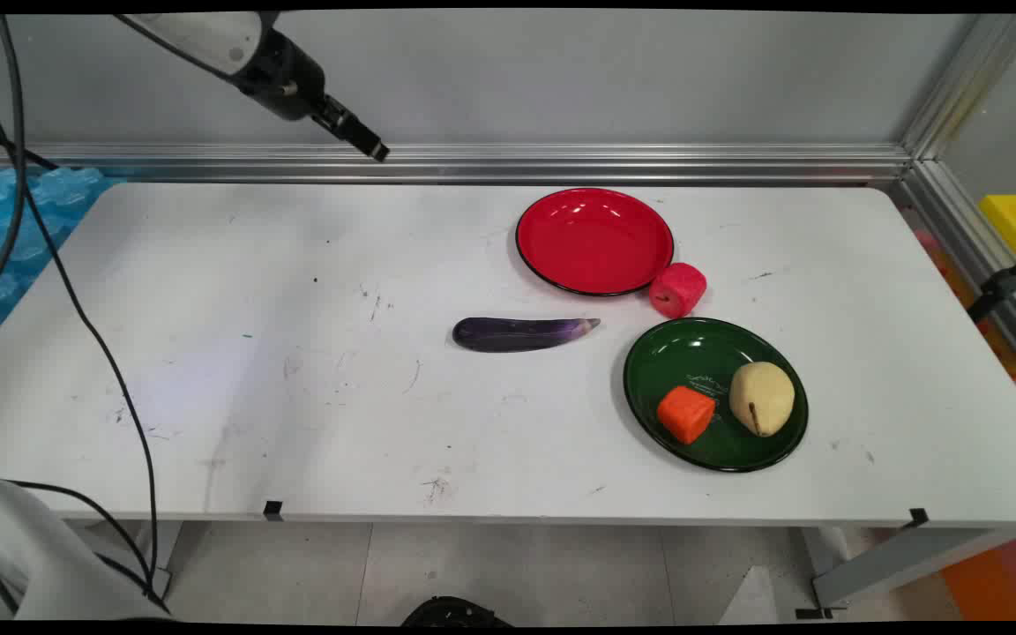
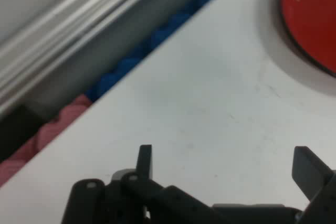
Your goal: Pick up the mandarin from the green plate
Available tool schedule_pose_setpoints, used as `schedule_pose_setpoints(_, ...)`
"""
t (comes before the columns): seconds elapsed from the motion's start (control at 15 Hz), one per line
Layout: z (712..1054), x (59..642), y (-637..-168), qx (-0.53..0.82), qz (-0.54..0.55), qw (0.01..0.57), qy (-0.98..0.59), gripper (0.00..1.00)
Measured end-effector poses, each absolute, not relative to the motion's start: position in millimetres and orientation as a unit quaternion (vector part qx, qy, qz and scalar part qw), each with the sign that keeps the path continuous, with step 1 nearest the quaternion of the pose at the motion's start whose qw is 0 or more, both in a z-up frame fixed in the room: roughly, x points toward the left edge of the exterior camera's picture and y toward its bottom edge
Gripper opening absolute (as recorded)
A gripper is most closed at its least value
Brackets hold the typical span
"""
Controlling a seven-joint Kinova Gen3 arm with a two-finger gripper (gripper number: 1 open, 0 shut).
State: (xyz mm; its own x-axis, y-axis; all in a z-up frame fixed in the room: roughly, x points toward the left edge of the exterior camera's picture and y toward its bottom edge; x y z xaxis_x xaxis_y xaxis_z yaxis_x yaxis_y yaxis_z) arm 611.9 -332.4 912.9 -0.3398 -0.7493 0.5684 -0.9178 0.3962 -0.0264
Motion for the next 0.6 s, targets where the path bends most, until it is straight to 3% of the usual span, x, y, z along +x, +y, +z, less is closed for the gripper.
schedule_pose_setpoints(0.6, 910, 551, -300, 0.364, 0.111, 0.245, -0.892, 1.00)
